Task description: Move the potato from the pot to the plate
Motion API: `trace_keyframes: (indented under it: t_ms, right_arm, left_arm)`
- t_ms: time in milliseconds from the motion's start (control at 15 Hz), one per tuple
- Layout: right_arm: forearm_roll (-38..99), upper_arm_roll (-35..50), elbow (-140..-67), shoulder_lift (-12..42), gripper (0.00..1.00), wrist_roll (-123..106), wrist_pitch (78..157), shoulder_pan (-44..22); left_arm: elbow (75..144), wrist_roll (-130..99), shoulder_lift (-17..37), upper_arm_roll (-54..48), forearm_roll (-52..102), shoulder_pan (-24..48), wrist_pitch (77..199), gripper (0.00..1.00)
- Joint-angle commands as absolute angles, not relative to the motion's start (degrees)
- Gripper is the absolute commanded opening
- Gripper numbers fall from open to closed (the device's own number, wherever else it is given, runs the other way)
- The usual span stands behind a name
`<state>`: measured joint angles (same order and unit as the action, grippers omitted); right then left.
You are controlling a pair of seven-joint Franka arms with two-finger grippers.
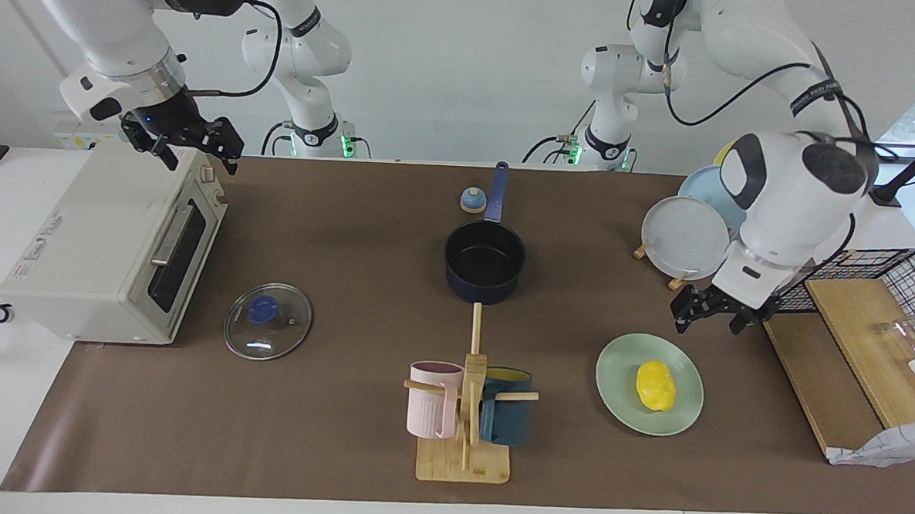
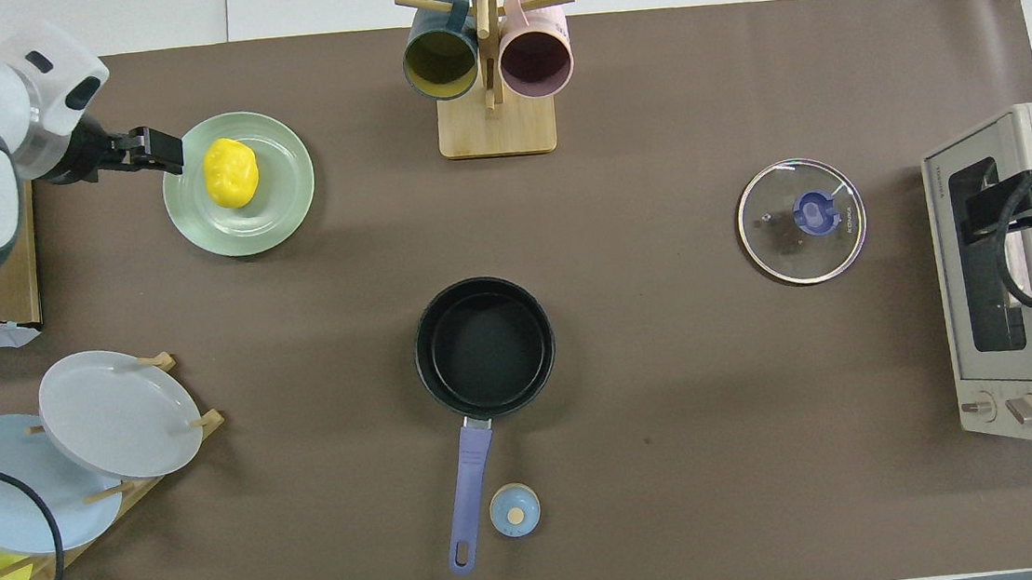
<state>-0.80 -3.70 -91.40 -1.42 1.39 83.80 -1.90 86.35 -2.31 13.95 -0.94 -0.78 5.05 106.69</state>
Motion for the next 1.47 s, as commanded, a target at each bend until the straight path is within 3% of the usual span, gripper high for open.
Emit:
trace_keyframes:
  t_ms: [0, 467, 733, 1000, 1400]
  right_arm:
    - [0.4, -3.9, -92.5, -2.3, 1.00, 2.2, 84.5, -1.8]
    - [0.4, -4.0, -92.5, -2.3, 1.00, 2.2, 84.5, -1.8]
    - [0.4, -3.9, -92.5, -2.3, 1.00, 2.2, 84.5, -1.8]
    - [0.4, -3.9, -92.5, -2.3, 1.00, 2.2, 84.5, -1.8]
    - [0.4, -3.9, -92.5, -2.3, 1.00, 2.2, 84.5, -1.8]
  left_arm:
    - [87.8, -3.0, 5.7, -0.9, -1.0, 4.7, 97.9, 1.00]
    - [92.9, -5.4, -3.3, -0.9, -1.1, 5.3, 87.1, 1.00]
    - [93.4, -7.0, -3.4, -1.1, 0.3, 5.4, 86.3, 1.00]
    - [85.4, -7.0, 0.0, -0.5, 1.3, 5.6, 78.7, 1.00]
    - [86.7, -3.7, -0.4, -0.7, 1.6, 4.9, 80.5, 1.00]
